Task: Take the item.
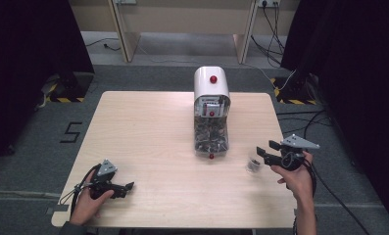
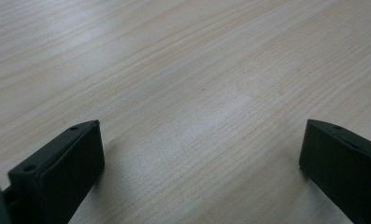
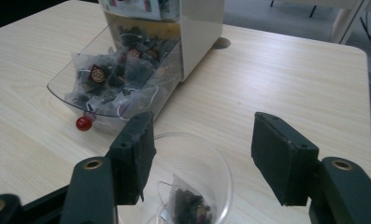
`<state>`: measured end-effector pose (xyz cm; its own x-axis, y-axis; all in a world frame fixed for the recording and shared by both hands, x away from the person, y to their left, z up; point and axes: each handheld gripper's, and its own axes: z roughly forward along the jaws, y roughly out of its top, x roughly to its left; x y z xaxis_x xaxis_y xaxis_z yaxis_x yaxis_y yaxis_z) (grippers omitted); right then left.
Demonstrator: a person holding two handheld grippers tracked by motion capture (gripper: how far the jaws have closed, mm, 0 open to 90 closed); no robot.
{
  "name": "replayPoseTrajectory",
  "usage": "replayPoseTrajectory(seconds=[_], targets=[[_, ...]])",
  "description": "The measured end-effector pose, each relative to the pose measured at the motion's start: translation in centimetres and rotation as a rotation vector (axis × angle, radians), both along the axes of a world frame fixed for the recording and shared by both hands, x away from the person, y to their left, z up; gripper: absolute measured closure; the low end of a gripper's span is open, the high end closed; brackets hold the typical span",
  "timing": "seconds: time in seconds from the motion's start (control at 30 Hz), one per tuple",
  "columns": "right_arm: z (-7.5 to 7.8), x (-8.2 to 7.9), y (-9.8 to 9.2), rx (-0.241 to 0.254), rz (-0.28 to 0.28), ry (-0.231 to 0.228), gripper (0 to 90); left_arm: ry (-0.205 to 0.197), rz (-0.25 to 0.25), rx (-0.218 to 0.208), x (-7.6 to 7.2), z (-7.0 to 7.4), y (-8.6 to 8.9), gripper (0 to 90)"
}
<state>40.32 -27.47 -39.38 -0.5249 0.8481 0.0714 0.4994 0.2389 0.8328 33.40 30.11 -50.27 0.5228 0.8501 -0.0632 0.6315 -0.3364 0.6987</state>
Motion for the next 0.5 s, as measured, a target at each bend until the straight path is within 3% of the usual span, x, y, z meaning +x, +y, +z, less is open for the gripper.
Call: replayPoseTrajectory(seconds=[0.5], targets=[[0.0,-0.1,-1.3,-0.009,-0.057,-0.001,37.8,0.000,0.000,0.000,0.0,0.0,0.0,0.0]])
